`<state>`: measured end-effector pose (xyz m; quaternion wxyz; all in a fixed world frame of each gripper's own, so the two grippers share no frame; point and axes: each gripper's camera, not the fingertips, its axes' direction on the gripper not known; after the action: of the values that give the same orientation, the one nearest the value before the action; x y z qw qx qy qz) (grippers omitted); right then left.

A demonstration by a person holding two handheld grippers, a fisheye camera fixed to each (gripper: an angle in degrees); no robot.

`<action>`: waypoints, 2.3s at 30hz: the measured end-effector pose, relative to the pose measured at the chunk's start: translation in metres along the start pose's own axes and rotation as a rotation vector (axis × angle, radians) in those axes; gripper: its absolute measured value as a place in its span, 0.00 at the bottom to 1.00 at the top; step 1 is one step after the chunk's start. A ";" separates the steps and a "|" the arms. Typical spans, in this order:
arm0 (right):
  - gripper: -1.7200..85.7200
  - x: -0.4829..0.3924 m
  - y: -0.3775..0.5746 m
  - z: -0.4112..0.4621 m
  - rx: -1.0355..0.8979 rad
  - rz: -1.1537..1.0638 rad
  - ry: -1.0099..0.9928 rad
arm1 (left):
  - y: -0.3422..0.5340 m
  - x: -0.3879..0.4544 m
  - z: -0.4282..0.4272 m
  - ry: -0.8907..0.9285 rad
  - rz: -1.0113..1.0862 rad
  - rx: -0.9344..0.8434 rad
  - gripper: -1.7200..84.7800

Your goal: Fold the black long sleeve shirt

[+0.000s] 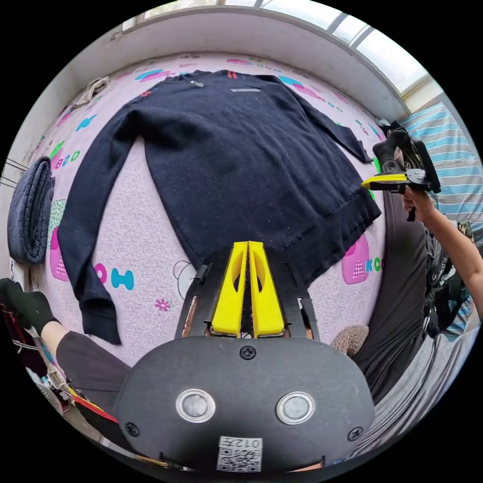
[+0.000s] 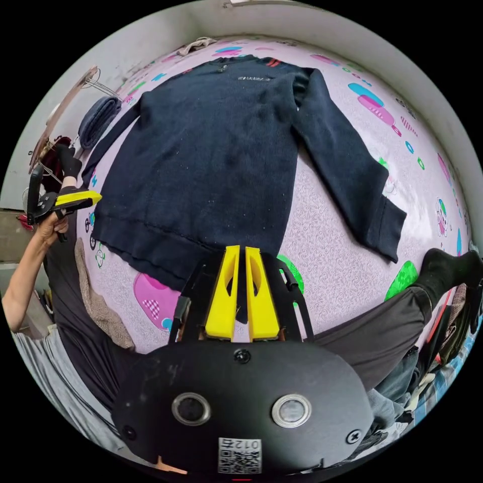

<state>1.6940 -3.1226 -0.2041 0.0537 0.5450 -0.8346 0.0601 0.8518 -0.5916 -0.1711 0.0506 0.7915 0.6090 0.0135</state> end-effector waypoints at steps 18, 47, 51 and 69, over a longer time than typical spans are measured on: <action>0.01 0.016 0.269 -0.073 -0.138 -0.264 0.270 | -0.056 -0.048 -0.100 -0.204 0.025 -0.072 0.03; 0.01 0.089 0.601 -0.321 -0.266 -0.217 0.129 | -0.114 -0.223 -0.331 -0.290 -0.461 0.058 0.10; 0.01 0.101 0.626 -0.353 -0.268 -0.191 0.096 | -0.120 -0.271 -0.336 -0.279 -0.548 -0.038 0.14; 0.01 0.103 0.698 -0.436 -0.277 -0.163 0.099 | -0.140 -0.271 -0.425 -0.486 -0.410 -0.175 0.06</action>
<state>1.0243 -2.8678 0.2131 0.1740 0.5947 -0.7842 -0.0331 0.6115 -0.7903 0.2487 0.2639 0.6252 0.7221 -0.1341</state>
